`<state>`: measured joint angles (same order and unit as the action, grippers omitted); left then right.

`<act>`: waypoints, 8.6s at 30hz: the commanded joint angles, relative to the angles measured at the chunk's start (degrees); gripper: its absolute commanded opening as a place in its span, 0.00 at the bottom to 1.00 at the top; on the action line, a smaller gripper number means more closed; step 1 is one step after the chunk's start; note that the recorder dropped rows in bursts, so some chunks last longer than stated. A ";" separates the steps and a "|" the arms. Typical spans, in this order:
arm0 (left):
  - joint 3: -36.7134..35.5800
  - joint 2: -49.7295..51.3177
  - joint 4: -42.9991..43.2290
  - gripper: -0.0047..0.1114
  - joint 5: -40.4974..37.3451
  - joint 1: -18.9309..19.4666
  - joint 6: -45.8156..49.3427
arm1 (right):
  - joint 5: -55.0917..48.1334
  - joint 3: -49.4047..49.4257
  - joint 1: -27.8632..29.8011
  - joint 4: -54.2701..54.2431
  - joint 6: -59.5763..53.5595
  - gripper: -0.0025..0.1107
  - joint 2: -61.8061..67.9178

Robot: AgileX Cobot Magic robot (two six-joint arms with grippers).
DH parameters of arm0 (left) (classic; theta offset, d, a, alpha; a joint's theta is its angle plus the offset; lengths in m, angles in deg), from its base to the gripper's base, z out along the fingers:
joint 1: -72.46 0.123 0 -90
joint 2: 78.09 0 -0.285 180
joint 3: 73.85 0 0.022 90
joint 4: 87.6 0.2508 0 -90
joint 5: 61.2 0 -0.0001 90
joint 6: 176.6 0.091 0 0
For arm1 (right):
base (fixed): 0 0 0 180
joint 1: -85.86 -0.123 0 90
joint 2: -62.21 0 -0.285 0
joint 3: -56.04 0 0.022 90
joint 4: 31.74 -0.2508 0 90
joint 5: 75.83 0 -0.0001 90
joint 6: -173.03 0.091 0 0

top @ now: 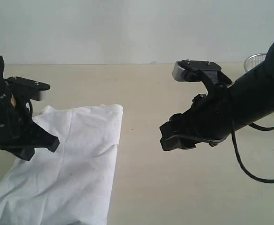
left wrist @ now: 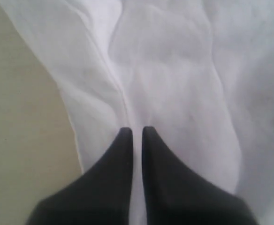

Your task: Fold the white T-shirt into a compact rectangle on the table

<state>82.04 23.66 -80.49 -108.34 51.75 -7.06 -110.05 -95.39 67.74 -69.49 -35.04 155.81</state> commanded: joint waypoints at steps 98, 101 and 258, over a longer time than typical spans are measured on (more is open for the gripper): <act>2.25 6.11 -0.44 0.08 0.21 0.10 5.43 | 11.50 -4.08 -23.75 -43.33 -24.60 0.02 23.15; 2.25 6.11 0.17 0.08 0.07 0.10 5.34 | 12.03 -4.08 -23.66 -42.41 -24.98 0.02 20.76; 0.22 -36.42 -3.21 0.08 -7.31 0.10 7.71 | -15.33 -71.43 -5.42 -3.81 18.13 0.55 55.26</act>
<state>82.56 -13.81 -83.31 -116.32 51.75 -0.01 -123.58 -166.50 61.85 -80.51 -20.70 212.83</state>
